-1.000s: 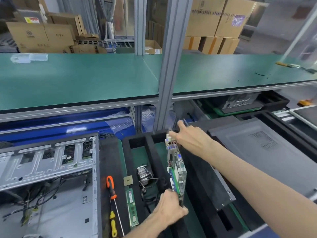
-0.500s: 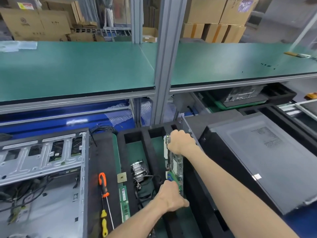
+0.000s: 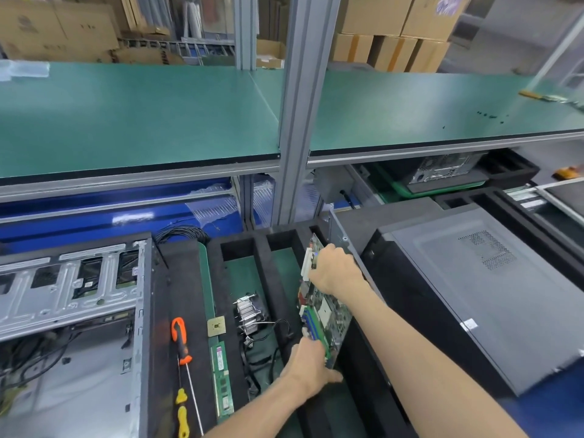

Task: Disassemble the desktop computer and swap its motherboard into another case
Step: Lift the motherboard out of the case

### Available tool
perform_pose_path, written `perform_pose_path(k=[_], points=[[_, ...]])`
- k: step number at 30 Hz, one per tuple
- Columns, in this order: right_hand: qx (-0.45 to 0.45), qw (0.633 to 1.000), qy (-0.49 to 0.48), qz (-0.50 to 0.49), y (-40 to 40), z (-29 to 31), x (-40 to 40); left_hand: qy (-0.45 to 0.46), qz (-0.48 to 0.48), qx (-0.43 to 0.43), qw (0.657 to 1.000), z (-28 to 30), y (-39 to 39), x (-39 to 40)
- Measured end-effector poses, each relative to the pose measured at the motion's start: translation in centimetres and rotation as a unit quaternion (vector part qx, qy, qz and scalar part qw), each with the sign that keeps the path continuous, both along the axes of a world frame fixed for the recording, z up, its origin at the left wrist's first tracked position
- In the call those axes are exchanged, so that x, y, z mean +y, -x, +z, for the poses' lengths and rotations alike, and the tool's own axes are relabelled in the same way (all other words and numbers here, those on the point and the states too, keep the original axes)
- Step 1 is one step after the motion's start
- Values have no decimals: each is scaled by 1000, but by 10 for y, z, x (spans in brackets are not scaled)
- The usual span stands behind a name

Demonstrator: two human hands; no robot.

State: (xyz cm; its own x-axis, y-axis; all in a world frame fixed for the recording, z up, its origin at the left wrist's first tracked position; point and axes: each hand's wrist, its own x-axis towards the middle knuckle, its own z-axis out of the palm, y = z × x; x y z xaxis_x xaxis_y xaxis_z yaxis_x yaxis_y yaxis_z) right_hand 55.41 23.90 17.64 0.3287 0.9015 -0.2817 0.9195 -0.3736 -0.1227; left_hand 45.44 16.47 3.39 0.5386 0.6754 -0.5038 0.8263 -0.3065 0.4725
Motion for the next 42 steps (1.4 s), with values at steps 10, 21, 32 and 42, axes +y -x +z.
perform_pose_path(k=[10, 21, 32, 42], points=[[12, 994, -80, -68, -1, -45, -13, -118, -144, 23, 982, -7, 5, 39], [25, 991, -93, -98, -9, -68, -21, -132, -160, 43, 977, -28, -3, 44], [-104, 993, -39, -34, -6, -64, -29, -196, -187, 97, 958, -35, -14, 38], [-210, 977, -26, 21, -4, -58, -34, -243, -207, 79, 944, -30, -6, 40]])
